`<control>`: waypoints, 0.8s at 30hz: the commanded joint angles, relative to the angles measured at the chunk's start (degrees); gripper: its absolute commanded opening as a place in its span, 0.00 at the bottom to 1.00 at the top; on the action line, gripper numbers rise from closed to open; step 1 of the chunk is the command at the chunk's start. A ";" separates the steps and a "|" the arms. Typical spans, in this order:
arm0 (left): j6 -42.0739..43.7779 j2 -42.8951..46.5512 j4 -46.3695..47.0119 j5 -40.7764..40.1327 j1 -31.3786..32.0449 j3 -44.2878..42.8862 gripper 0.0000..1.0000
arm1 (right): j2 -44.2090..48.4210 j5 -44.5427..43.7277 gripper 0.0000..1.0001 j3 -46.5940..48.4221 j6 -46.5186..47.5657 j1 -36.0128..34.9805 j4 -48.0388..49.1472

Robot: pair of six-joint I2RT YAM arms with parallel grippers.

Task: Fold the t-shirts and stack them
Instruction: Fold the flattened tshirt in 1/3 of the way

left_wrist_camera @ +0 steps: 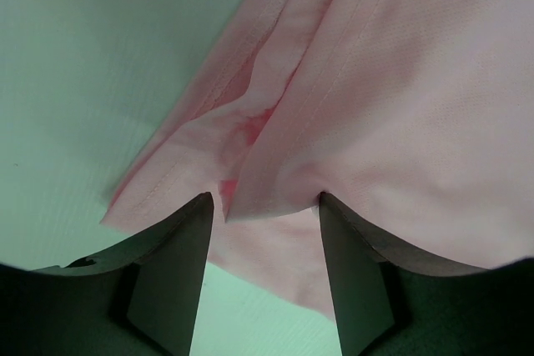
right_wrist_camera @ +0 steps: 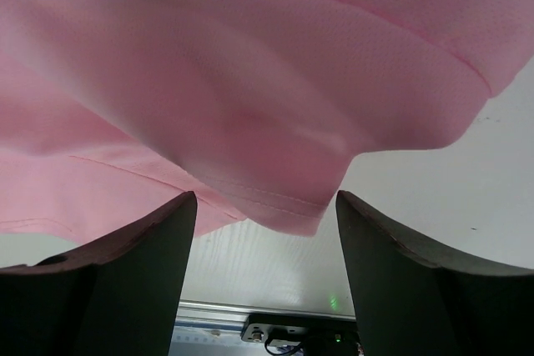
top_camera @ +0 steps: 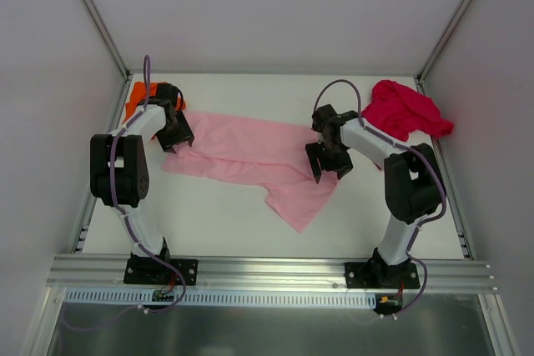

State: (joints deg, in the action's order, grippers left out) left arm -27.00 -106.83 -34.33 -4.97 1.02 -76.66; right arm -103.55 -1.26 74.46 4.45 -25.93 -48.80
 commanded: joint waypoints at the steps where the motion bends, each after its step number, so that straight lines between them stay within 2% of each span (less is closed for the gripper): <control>1: 0.11 -0.49 1.02 -1.00 -0.66 -1.38 0.54 | -1.04 -0.15 0.72 1.13 -1.20 0.36 0.63; 7: 0.46 -1.28 0.93 -1.27 -0.58 -1.47 0.53 | -1.57 -0.33 0.68 0.87 -1.02 0.80 0.37; 9: 0.46 -1.02 1.28 -1.27 -0.58 -1.21 0.50 | -1.74 -0.33 0.61 1.04 -1.02 0.97 0.28; 10: 0.46 -1.19 1.37 -1.18 -0.58 -1.21 0.47 | -1.75 -0.33 0.56 1.13 -1.11 1.06 0.11; 11: 0.46 -1.19 1.37 -1.18 -0.58 -1.29 0.42 | -1.83 -0.33 0.44 1.30 -1.11 1.32 0.02; 12: 0.55 -1.37 1.45 -1.18 -0.58 -1.38 0.38 | -1.92 -0.33 0.37 1.39 -1.02 1.24 -0.07; 13: 0.55 -1.54 1.37 -1.35 -0.58 -1.47 0.28 | -2.10 -0.41 0.27 1.48 -1.02 1.24 -0.16; 15: 0.38 -1.81 1.37 -1.36 -0.66 -1.65 0.15 | -2.27 -0.41 0.17 1.39 -1.11 1.15 -0.16; 16: 0.29 -1.89 1.37 -1.27 -0.66 -1.56 0.02 | -2.27 -0.41 0.09 1.39 -1.02 1.15 -0.25; 18: 0.11 -1.90 1.81 -0.92 -0.58 -1.47 0.00 | -2.45 -0.50 0.02 1.48 -1.02 1.15 -0.25; 24: -0.42 4.24 7.16 0.31 -0.14 1.34 0.00 | -3.15 -1.46 0.01 5.85 -0.14 1.15 -1.64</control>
State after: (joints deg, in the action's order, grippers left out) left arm -26.68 -107.83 -30.92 -4.95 1.02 -76.25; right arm -106.21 -1.28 75.37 3.68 -24.97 -48.73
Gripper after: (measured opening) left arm 0.011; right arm 0.025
